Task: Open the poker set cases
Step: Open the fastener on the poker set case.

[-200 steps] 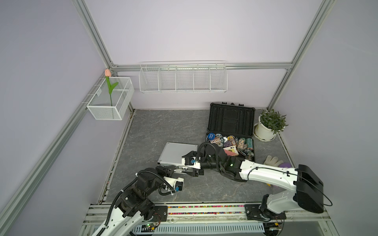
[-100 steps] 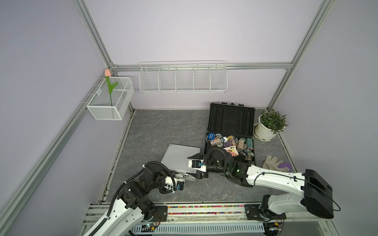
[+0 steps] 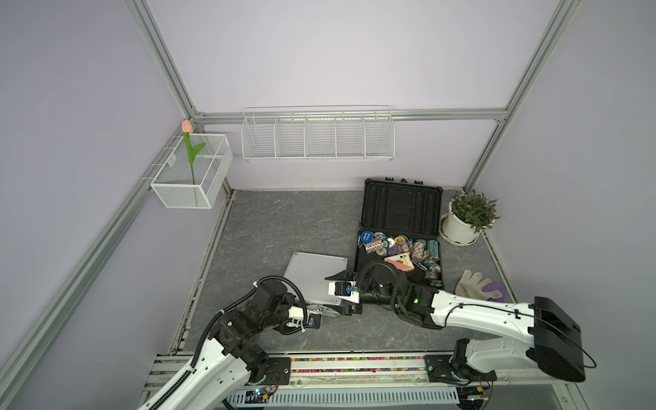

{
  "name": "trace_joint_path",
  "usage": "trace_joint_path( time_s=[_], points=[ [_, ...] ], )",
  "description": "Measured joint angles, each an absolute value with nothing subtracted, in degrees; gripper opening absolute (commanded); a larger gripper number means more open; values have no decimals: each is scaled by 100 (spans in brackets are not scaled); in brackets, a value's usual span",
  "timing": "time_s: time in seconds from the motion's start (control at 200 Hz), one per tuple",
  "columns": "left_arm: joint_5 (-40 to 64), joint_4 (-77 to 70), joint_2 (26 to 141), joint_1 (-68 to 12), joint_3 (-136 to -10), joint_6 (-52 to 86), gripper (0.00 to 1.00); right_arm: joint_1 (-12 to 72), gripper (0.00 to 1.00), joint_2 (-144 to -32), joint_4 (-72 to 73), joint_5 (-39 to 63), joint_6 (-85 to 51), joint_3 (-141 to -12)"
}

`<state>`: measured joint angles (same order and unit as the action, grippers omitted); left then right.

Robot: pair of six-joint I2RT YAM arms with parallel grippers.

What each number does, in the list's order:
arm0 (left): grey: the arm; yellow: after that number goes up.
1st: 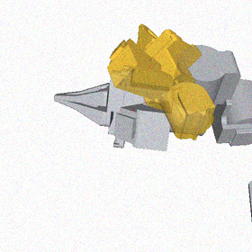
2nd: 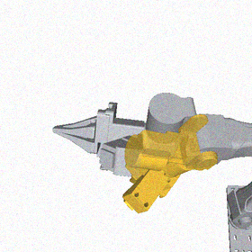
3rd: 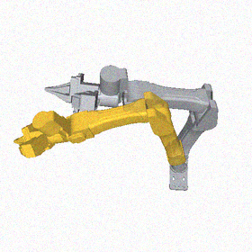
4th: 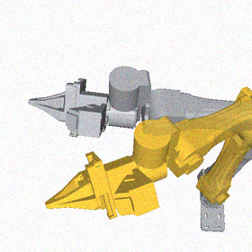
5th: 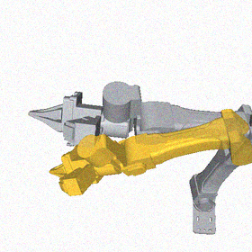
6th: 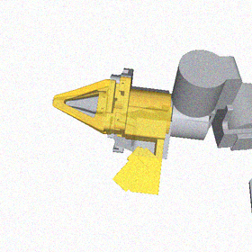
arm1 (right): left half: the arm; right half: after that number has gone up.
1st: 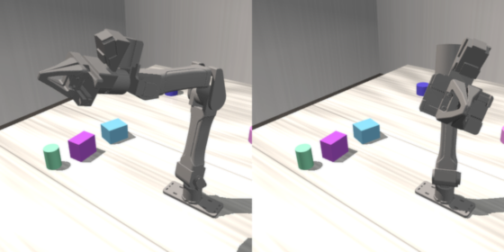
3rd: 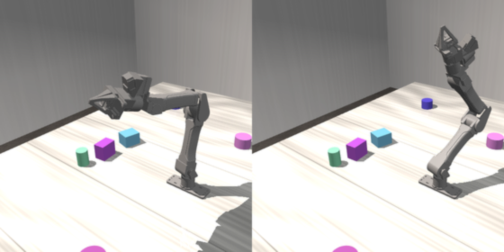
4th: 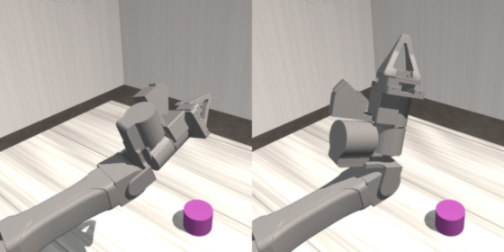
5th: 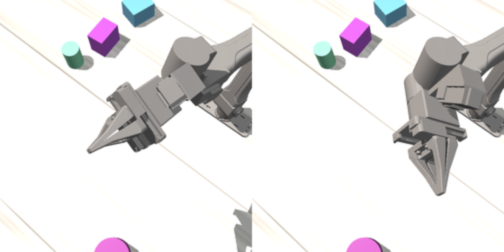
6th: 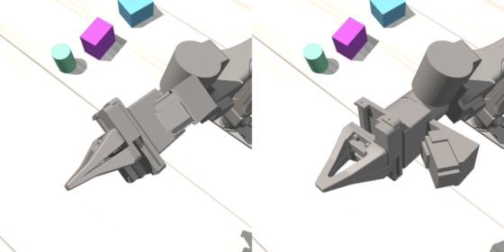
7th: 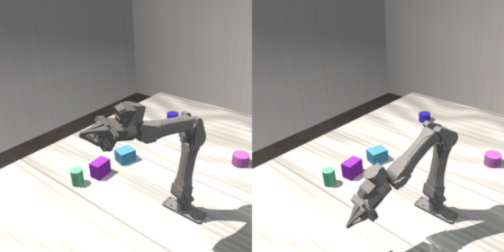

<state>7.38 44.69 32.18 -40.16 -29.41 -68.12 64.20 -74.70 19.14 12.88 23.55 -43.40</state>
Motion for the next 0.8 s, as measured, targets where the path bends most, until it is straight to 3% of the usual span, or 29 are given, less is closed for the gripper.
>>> trace_joint_path(
  time_s=[0.325, 0.545, 0.8],
  points=[
    [779, 4536, 3168, -4021, -3009, -6705, 0, 6514, 71, -7594, 1911, 1400, 2353, -4340],
    [1135, 4783, 3481, -4025, -3968, -6298, 0, 6536, 71, -7596, 2067, 1575, 2287, -4340],
    [937, 4007, 3041, -4032, -3957, -6587, 0, 6536, 76, -7603, 2204, 1754, 2213, -4340]
  ],
)
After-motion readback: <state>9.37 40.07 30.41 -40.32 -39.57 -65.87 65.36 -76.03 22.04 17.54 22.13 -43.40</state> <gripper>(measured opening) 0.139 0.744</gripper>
